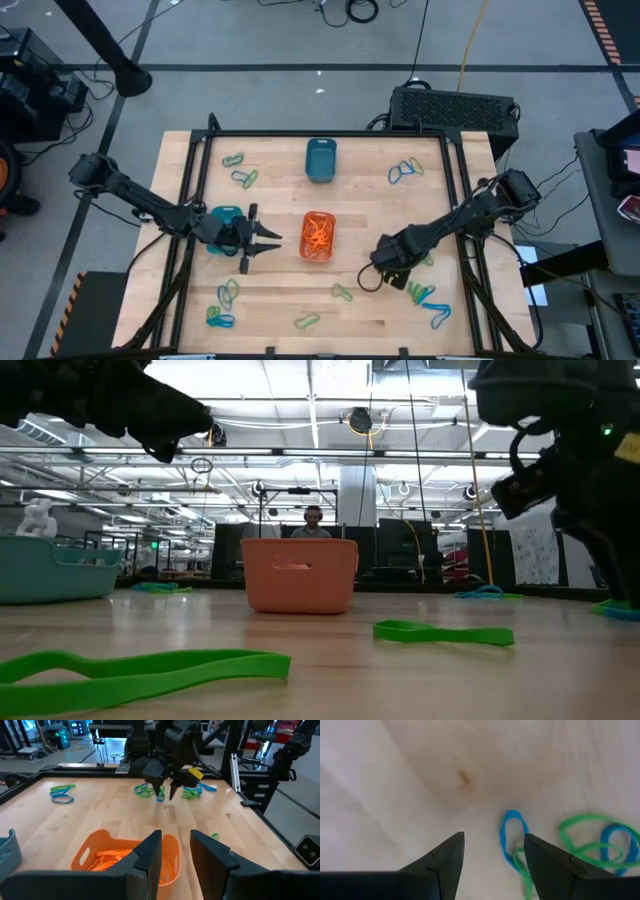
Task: Sort rubber bands into baskets
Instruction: Put the blue rubber band into the green bin
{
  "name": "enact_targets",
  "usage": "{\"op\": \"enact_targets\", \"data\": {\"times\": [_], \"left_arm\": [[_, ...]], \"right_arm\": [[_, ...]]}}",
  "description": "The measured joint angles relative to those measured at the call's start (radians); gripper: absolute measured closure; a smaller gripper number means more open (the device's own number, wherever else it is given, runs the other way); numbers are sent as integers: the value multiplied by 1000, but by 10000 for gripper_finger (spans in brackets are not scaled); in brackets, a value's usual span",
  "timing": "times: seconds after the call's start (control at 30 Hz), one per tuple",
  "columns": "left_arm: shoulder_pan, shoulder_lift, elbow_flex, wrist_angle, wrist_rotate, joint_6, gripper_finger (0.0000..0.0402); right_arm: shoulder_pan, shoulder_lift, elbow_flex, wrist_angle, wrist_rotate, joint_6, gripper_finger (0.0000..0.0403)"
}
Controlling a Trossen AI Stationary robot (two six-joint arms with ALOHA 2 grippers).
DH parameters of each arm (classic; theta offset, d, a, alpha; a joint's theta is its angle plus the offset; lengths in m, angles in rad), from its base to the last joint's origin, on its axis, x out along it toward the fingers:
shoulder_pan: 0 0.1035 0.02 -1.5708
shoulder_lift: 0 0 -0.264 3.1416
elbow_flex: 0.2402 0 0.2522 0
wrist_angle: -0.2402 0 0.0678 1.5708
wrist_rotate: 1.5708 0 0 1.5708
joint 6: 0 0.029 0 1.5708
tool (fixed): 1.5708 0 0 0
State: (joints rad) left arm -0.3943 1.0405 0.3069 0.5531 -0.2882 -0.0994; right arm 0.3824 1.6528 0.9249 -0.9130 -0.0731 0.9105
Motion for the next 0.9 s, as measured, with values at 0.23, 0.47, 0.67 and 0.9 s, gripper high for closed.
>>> {"op": "enact_targets", "data": {"times": [0.23, 0.47, 0.67, 0.9], "left_arm": [[0, 0, 0, 0, 0, -7, 292], [0, 0, 0, 11, 0, -7, 292], [0, 0, 0, 17, 1, -26, 292], [0, 0, 0, 16, 1, -26, 292]], "right_arm": [[-4, -6, -98, 79, -4, 6, 210], [-9, -10, -109, 81, 44, -61, 335], [-13, -30, -97, 88, 97, -129, 396], [-14, -123, -18, 93, 288, -185, 402]]}}
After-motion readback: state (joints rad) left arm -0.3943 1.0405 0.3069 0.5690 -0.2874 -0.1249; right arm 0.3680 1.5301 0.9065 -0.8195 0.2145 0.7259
